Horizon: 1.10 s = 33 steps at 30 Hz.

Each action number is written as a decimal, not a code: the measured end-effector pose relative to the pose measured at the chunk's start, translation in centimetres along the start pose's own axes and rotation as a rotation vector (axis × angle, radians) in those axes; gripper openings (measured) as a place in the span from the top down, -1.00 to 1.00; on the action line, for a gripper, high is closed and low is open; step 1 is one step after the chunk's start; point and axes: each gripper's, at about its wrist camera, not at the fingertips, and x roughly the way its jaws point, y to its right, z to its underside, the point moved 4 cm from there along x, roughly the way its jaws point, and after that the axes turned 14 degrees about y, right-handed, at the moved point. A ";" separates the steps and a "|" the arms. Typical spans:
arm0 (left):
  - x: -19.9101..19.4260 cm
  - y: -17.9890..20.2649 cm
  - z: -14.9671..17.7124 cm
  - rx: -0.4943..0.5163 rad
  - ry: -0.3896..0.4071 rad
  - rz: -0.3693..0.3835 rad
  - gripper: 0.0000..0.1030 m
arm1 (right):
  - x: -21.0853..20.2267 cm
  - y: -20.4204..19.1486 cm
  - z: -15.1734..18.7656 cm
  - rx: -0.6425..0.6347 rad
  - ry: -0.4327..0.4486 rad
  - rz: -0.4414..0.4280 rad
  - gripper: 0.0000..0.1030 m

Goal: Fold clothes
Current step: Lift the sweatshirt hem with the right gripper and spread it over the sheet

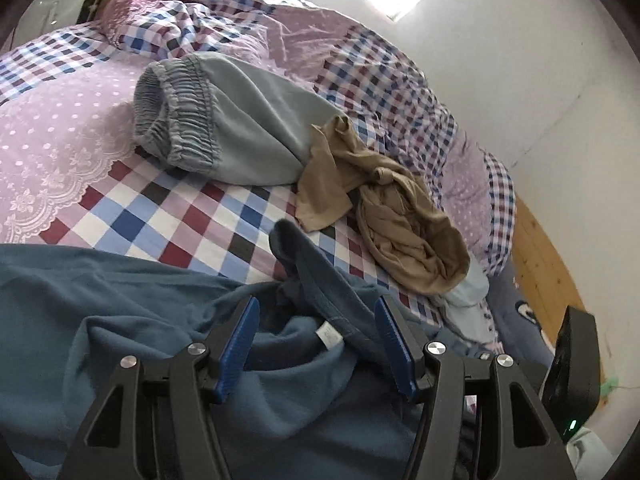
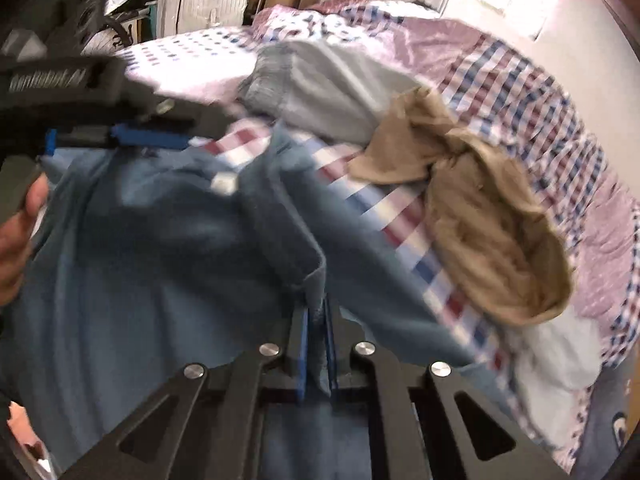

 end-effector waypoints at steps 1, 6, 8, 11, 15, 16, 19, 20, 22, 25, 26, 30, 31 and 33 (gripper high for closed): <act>-0.2 0.0 -0.2 0.002 0.009 0.002 -0.23 | -0.1 1.1 -0.5 -0.002 0.006 0.027 0.89; -1.1 -0.3 -1.0 0.006 0.045 0.013 -0.23 | 0.1 7.5 -3.6 -0.032 0.018 0.168 0.89; -1.0 -0.4 -1.1 -0.004 0.038 0.022 -0.23 | 0.7 10.4 -5.1 -0.056 0.011 0.224 0.90; -1.0 -0.4 -1.3 0.001 0.039 0.028 -0.23 | 2.0 15.2 -7.5 -0.098 -0.018 0.321 0.90; -1.2 -0.6 -1.8 -0.012 0.056 0.036 -0.23 | 2.9 21.9 -11.1 -0.125 -0.045 0.459 0.90; -1.3 -0.6 -1.9 -0.019 0.062 0.043 -0.23 | 3.1 23.5 -11.9 -0.125 -0.049 0.494 0.90; -1.7 -0.7 -2.3 -0.017 0.089 0.046 -0.23 | 3.3 27.0 -13.6 -0.109 -0.044 0.611 0.90; -1.8 -0.7 -2.4 -0.017 0.092 0.046 -0.23 | 3.4 27.9 -14.0 -0.104 -0.038 0.651 0.91; -1.8 -0.8 -2.5 -0.017 0.089 0.048 -0.23 | 3.5 29.4 -14.0 -0.095 -0.038 0.741 0.90; -1.3 -1.0 -2.3 -0.005 0.061 0.034 -0.23 | 6.0 31.4 -11.6 -0.020 -0.151 0.706 0.86; -1.1 -1.1 -2.2 0.002 0.049 0.023 -0.23 | 7.2 31.5 -10.2 0.004 -0.205 0.677 0.78; -0.7 -1.1 -1.8 0.012 0.022 0.010 -0.23 | 8.1 30.2 -8.0 0.030 -0.241 0.636 0.29; -0.7 -1.0 -1.7 0.013 0.021 0.010 -0.23 | 7.6 29.7 -8.1 0.036 -0.220 0.628 0.01; -0.7 -0.9 -1.7 0.019 0.017 0.011 -0.23 | 6.6 28.6 -8.2 0.048 -0.178 0.612 -0.29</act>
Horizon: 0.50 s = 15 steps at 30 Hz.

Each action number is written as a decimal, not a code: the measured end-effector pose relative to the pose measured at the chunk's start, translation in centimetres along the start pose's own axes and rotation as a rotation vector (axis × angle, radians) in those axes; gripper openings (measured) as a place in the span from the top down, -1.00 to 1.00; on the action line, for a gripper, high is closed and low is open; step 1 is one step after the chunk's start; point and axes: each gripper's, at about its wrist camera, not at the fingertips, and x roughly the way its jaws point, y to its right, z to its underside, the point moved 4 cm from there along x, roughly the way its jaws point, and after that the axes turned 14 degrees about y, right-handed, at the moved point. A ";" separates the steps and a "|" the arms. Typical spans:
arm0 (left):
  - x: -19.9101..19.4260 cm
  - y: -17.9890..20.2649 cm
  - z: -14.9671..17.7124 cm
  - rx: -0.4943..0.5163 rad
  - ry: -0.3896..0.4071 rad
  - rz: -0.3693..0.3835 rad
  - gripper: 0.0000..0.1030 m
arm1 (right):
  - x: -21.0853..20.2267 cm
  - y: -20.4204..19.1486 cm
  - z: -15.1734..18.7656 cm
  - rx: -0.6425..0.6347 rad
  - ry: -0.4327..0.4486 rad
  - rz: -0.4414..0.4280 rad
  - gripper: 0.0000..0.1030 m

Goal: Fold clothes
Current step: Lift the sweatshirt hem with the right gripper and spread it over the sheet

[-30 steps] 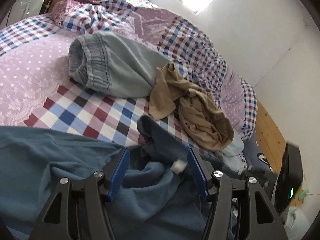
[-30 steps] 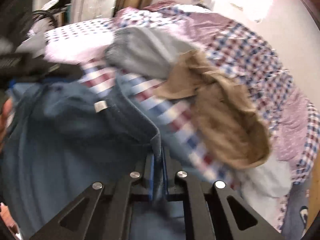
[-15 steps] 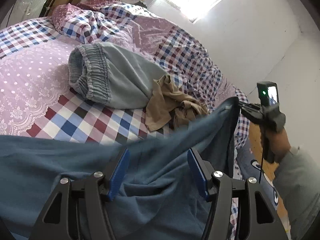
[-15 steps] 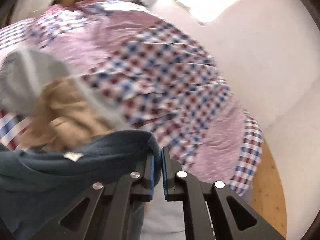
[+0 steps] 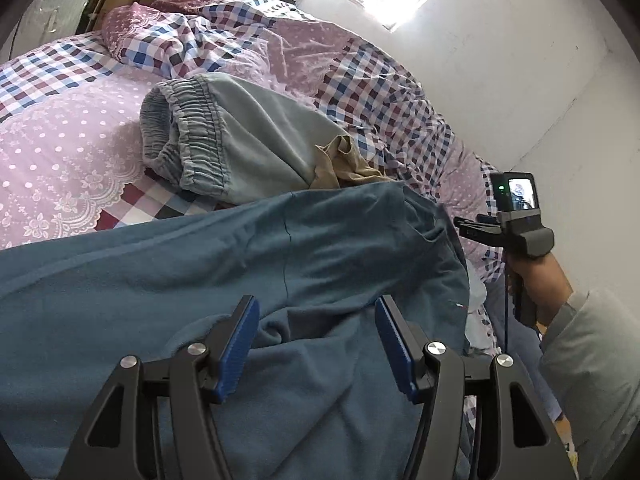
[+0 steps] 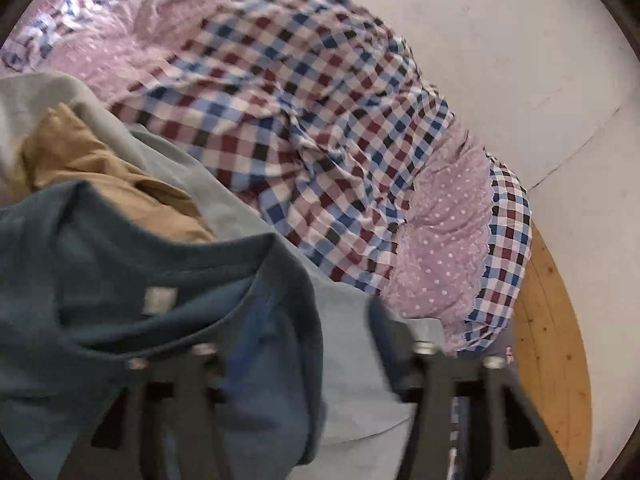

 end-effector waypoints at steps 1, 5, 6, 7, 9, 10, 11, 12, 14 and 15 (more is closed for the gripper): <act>0.0 0.0 0.1 0.005 -0.001 -0.001 -0.23 | -1.0 0.0 0.2 0.016 0.020 -0.019 -0.33; 0.2 0.1 0.3 0.020 -0.013 -0.018 -0.23 | -5.1 0.4 1.3 0.088 0.093 -0.094 -0.38; 0.3 0.0 0.4 0.021 -0.014 -0.024 -0.23 | -6.2 0.8 1.8 0.112 0.107 -0.110 -0.40; 0.3 -0.1 0.4 0.022 -0.016 -0.029 -0.23 | -7.1 1.3 2.8 0.138 0.106 -0.127 -0.43; 0.3 0.0 0.6 0.025 -0.020 -0.032 -0.23 | -8.3 2.5 5.3 0.188 0.094 -0.153 -0.43; 0.2 0.0 0.6 0.028 -0.019 -0.033 -0.23 | -8.6 3.2 6.8 0.211 0.081 -0.162 -0.43; 0.1 0.1 0.7 0.031 -0.018 -0.034 -0.23 | -9.0 3.9 8.3 0.235 0.069 -0.171 -0.43; 0.1 0.1 0.7 0.033 -0.017 -0.032 -0.23 | -8.9 4.6 9.8 0.250 0.051 -0.185 -0.43; 0.0 0.4 0.8 0.033 -0.013 -0.029 -0.23 | -8.5 5.2 13.4 0.258 -0.003 -0.219 -0.41; 0.0 0.6 0.9 0.035 -0.011 -0.027 -0.23 | -8.3 5.4 15.2 0.262 -0.030 -0.236 -0.41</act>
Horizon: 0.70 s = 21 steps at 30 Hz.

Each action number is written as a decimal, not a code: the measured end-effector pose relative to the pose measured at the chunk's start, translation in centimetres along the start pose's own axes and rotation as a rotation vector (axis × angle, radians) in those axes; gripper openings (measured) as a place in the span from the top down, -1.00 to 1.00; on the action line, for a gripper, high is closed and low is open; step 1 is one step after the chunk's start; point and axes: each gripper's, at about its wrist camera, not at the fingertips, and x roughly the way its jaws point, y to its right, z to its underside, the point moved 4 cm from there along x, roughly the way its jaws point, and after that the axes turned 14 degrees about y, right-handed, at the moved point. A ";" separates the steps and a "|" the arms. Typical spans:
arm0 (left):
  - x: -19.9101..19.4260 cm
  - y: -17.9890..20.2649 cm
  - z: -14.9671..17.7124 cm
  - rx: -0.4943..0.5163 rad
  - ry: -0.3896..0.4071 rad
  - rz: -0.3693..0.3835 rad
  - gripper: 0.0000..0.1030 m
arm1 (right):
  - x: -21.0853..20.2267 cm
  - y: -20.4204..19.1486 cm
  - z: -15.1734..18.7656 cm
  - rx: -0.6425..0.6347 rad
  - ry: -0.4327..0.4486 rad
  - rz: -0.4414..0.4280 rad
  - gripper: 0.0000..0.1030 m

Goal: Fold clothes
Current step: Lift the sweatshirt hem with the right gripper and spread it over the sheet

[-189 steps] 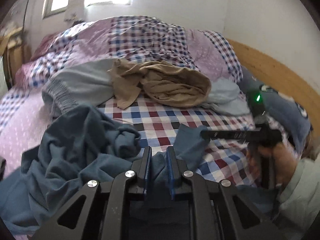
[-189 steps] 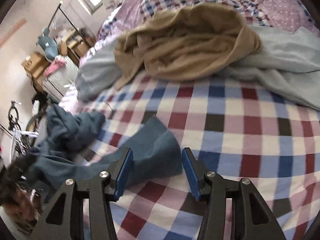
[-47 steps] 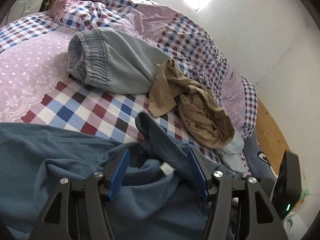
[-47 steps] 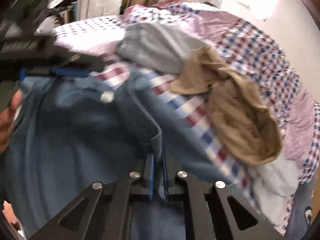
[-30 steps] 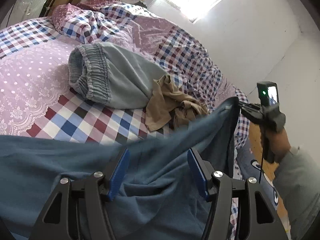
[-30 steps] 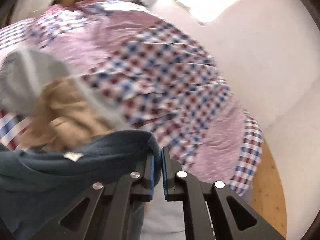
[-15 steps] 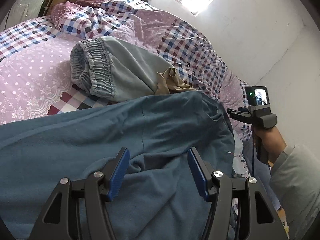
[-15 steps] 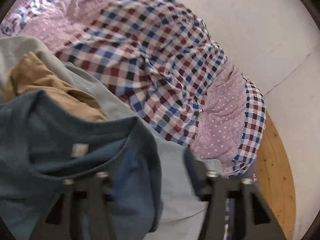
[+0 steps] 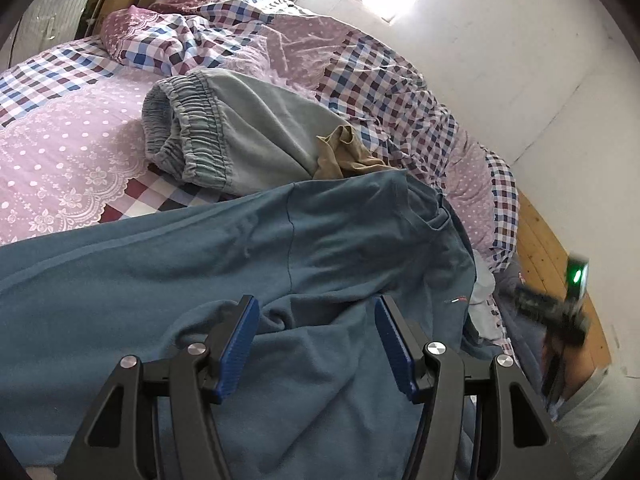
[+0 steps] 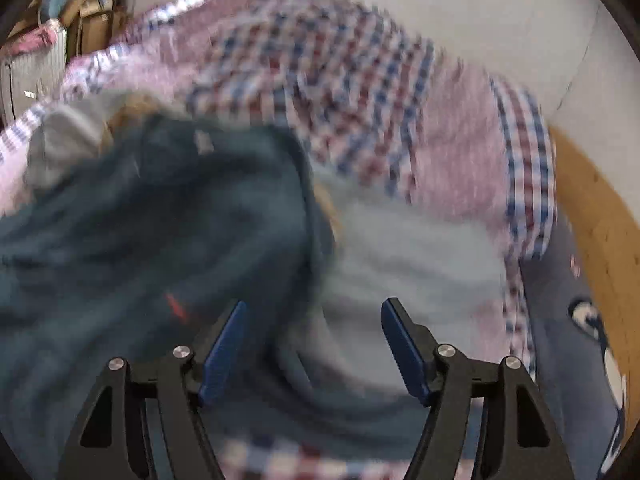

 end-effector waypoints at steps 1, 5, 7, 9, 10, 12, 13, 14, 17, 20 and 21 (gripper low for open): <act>0.0 0.2 0.1 0.003 0.002 0.002 -0.23 | 0.1 0.8 1.6 0.007 -0.028 -0.013 -0.40; 0.3 1.1 0.5 0.039 0.002 0.010 -0.23 | 1.1 1.1 5.1 0.020 -0.082 -0.076 -0.25; 0.6 1.6 0.9 0.055 -0.005 0.012 -0.23 | 1.9 0.6 6.0 0.016 -0.094 -0.107 -0.24; 1.0 2.0 1.4 0.071 -0.017 0.010 -0.23 | 2.8 0.0 6.4 0.005 -0.109 -0.141 -0.18; 1.1 2.2 1.6 0.082 -0.023 0.006 -0.23 | 3.3 -0.3 6.7 0.000 -0.117 -0.158 -0.06; 1.5 2.5 2.0 0.102 -0.032 0.002 -0.23 | 4.2 -0.8 7.2 -0.047 -0.128 -0.155 0.52; 1.6 2.7 2.2 0.112 -0.036 0.000 -0.23 | 4.6 -1.0 7.5 -0.076 -0.135 -0.135 0.96; 1.8 2.8 2.4 0.125 -0.039 -0.006 -0.23 | 4.9 -0.6 7.5 -0.103 -0.136 -0.086 0.98; 2.1 2.8 2.9 0.139 -0.052 -0.018 -0.23 | 5.5 3.4 6.5 -0.090 -0.111 0.102 0.99; 2.2 3.0 3.2 0.155 -0.059 -0.020 -0.23 | 5.7 8.2 4.7 -0.031 -0.083 0.269 0.99; 2.2 3.1 3.3 0.166 -0.061 -0.022 -0.23 | 5.8 9.4 4.3 -0.013 -0.081 0.296 0.99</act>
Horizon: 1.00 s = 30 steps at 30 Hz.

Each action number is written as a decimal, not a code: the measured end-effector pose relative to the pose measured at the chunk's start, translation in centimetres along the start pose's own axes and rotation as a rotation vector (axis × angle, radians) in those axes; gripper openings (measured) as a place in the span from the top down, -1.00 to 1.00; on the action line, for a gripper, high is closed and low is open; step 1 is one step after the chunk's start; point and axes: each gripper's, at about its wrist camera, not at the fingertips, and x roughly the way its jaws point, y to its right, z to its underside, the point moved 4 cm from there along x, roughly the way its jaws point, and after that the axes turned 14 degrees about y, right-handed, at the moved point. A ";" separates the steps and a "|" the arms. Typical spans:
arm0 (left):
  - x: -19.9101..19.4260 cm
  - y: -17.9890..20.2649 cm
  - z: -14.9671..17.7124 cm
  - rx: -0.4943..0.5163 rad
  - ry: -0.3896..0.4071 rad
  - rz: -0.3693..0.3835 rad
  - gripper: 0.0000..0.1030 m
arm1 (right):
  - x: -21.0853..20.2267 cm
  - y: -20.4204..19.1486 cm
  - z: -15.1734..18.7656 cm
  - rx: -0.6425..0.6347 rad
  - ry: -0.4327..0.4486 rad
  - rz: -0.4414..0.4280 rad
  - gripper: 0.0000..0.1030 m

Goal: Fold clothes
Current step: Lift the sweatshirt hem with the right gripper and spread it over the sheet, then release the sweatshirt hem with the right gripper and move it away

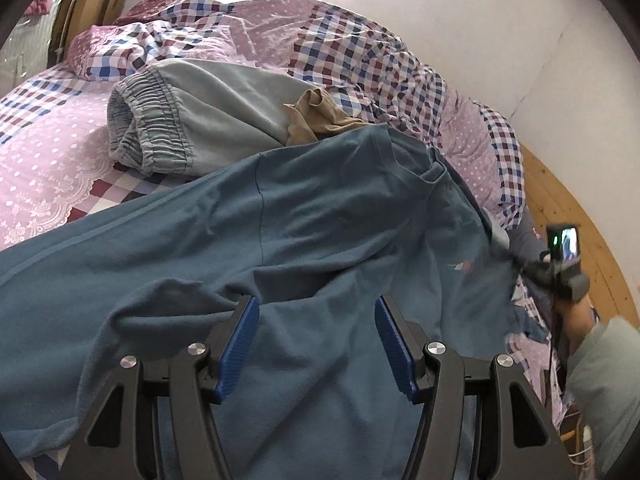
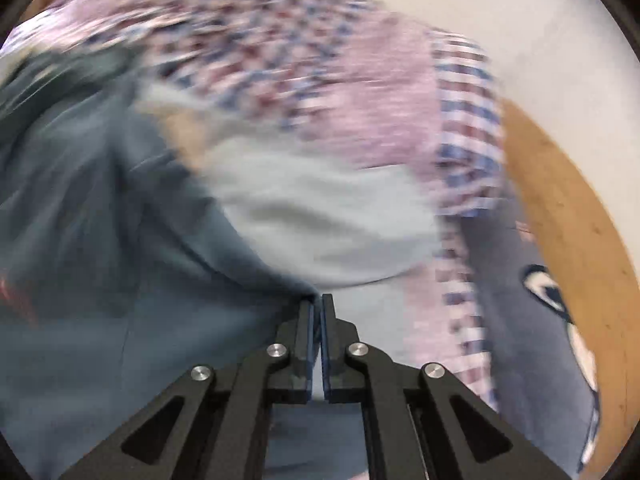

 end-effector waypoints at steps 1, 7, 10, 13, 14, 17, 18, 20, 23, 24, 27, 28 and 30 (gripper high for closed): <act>0.1 0.1 0.1 0.012 -0.002 -0.003 -0.23 | 0.1 0.6 -0.4 0.002 0.009 0.029 0.99; 0.4 0.3 0.5 0.043 -0.009 -0.019 -0.23 | 0.5 1.9 -1.6 -0.014 0.051 0.167 0.63; 0.5 0.5 0.7 0.061 -0.015 -0.028 -0.23 | -0.6 1.9 -1.1 0.067 0.068 0.121 -0.06; 0.6 0.7 0.8 0.064 -0.017 -0.029 -0.23 | -3.5 1.9 0.3 0.147 0.095 0.023 -0.17; 0.6 0.7 0.8 0.063 -0.017 -0.027 -0.23 | -4.9 1.8 1.4 0.179 0.085 -0.052 -0.17; 0.4 1.2 0.9 0.068 -0.016 -0.015 -0.23 | -9.2 1.0 5.2 0.240 0.029 -0.289 -0.17; 0.3 1.4 1.0 0.072 -0.016 -0.010 -0.23 | -10.6 0.6 6.5 0.253 0.006 -0.370 -0.16; 0.0 1.9 1.1 0.076 -0.015 0.004 -0.23 | -14.4 -1.2 9.8 0.213 -0.034 -0.499 -0.13; -0.6 3.0 1.5 0.084 -0.015 0.042 -0.23 | -19.2 -3.5 13.9 0.175 -0.077 -0.605 0.04; -0.7 3.4 1.8 0.087 -0.017 0.053 -0.23 | -20.8 -4.2 15.2 0.169 -0.090 -0.637 0.09; -1.5 5.1 2.8 0.122 -0.024 0.092 -0.23 | -23.5 -5.8 17.9 0.160 -0.120 -0.683 0.21; -1.7 5.6 3.2 0.139 -0.027 0.103 -0.23 | -24.0 -6.2 18.5 0.169 -0.120 -0.692 0.22; -2.4 6.6 4.0 0.170 -0.031 0.122 -0.23 | -24.2 -6.7 19.1 0.197 -0.121 -0.703 0.21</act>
